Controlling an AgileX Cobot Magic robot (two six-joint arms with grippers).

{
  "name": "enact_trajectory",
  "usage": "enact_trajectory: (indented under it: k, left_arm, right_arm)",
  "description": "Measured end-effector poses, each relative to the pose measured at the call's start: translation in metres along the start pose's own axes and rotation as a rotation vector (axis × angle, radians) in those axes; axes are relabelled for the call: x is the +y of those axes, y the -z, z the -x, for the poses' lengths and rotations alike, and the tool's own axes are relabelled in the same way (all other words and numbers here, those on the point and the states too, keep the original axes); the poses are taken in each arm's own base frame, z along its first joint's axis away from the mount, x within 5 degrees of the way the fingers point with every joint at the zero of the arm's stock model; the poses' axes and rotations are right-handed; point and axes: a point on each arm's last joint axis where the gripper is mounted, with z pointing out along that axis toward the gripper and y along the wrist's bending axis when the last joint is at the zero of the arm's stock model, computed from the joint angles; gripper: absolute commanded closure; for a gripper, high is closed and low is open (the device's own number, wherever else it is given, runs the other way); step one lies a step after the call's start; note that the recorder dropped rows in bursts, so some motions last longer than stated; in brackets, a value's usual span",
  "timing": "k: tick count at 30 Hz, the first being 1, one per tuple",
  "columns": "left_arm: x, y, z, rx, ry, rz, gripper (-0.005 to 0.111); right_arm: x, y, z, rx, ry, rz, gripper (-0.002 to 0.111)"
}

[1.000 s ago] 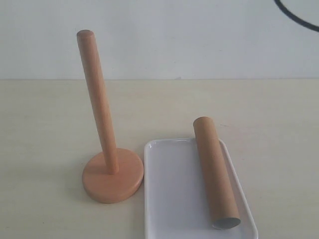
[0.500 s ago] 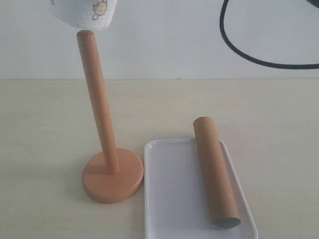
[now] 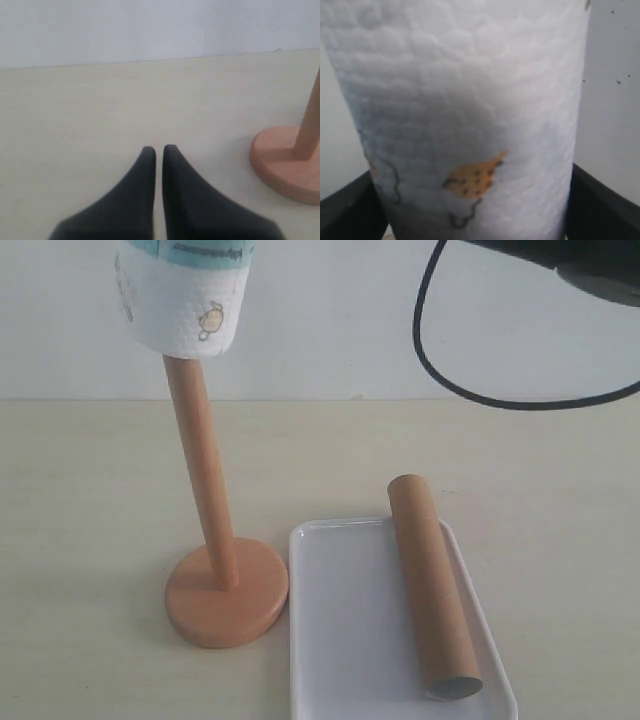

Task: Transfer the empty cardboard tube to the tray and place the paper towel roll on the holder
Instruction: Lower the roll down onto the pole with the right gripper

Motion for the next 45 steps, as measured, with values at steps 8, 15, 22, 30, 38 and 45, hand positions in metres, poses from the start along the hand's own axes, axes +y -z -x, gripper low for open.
enact_trajectory:
  k: [8, 15, 22, 30, 38, 45]
  left_arm:
    - [0.000, 0.000, 0.000, 0.000, 0.000, 0.000, 0.103]
    - [0.000, 0.000, 0.000, 0.000, 0.000, 0.000, 0.103]
    - [0.000, 0.000, 0.000, 0.000, 0.000, 0.000, 0.103]
    - [0.000, 0.000, 0.000, 0.000, 0.000, 0.000, 0.103]
    - [0.000, 0.000, 0.000, 0.000, 0.000, 0.000, 0.103]
    - [0.000, 0.000, 0.000, 0.000, 0.000, 0.000, 0.103]
  right_arm:
    - [-0.009, -0.005, -0.024, 0.089, 0.004, 0.023, 0.108]
    - [-0.021, -0.011, -0.051, 0.163, -0.018, 0.040, 0.108]
    - [-0.028, -0.013, -0.072, 0.227, -0.024, 0.054, 0.108]
    - [-0.038, -0.016, -0.098, 0.285, -0.053, 0.060, 0.108]
    - [-0.045, -0.015, -0.134, 0.403, -0.060, 0.121, 0.108]
    - [-0.055, -0.015, -0.163, 0.466, -0.089, 0.122, 0.108]
